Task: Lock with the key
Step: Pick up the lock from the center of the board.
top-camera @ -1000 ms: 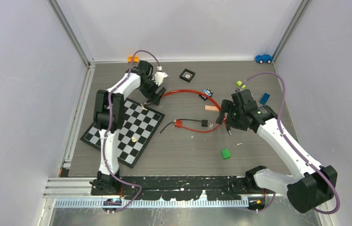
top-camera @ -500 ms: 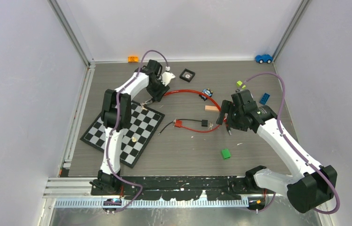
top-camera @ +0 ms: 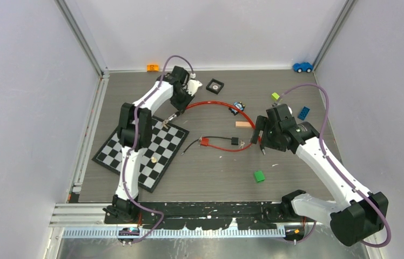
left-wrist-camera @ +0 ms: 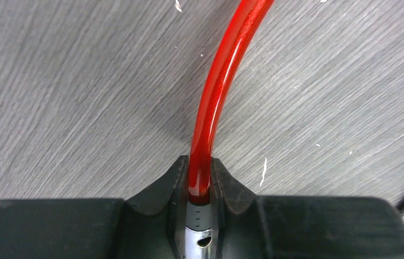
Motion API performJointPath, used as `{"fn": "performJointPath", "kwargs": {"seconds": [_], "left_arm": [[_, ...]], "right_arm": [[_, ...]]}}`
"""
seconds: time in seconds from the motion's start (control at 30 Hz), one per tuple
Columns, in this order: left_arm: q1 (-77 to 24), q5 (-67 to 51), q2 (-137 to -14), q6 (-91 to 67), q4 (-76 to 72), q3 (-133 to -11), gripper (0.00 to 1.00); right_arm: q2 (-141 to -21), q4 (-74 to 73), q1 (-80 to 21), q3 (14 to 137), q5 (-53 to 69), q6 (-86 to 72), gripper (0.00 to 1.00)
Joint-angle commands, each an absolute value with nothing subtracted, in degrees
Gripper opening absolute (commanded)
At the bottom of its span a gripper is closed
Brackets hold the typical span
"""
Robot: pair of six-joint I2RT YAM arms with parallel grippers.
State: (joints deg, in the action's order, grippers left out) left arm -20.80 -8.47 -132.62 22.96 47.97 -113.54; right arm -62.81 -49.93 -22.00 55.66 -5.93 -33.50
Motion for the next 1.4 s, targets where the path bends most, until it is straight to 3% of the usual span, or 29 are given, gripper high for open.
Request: {"fn": "performJointPath", "kwargs": {"seconds": [0.0, 0.07, 0.4, 0.7, 0.93, 1.37], "left_arm": [[-23.0, -6.9, -126.3, 19.0, 48.7, -117.4, 0.17], [-24.1, -5.8, -124.5, 17.3, 48.3, -117.6, 0.00], [-32.4, 13.8, -115.1, 6.9, 47.1, -116.7, 0.00], [-35.6, 0.3, -96.0, -4.3, 31.8, -96.8, 0.00], [-44.6, 9.2, -85.5, -1.5, 23.0, -83.2, 0.00], [-54.3, 19.6, -83.8, -3.5, 20.9, -81.1, 0.00]], "right_arm": [[-60.0, -50.5, -22.0, 56.7, -8.4, -34.0, 0.84], [-59.0, -49.9, -22.0, 56.6, -8.8, -34.5, 0.84], [-51.2, -42.6, -22.0, 58.0, -8.6, -39.0, 0.84], [-49.0, -24.0, -22.0, 53.9, -2.9, -61.6, 0.86], [-51.5, -16.0, -22.0, 51.4, -1.7, -75.4, 0.85], [-57.5, -12.1, -28.8, 50.1, 0.2, -83.4, 0.84]]}}
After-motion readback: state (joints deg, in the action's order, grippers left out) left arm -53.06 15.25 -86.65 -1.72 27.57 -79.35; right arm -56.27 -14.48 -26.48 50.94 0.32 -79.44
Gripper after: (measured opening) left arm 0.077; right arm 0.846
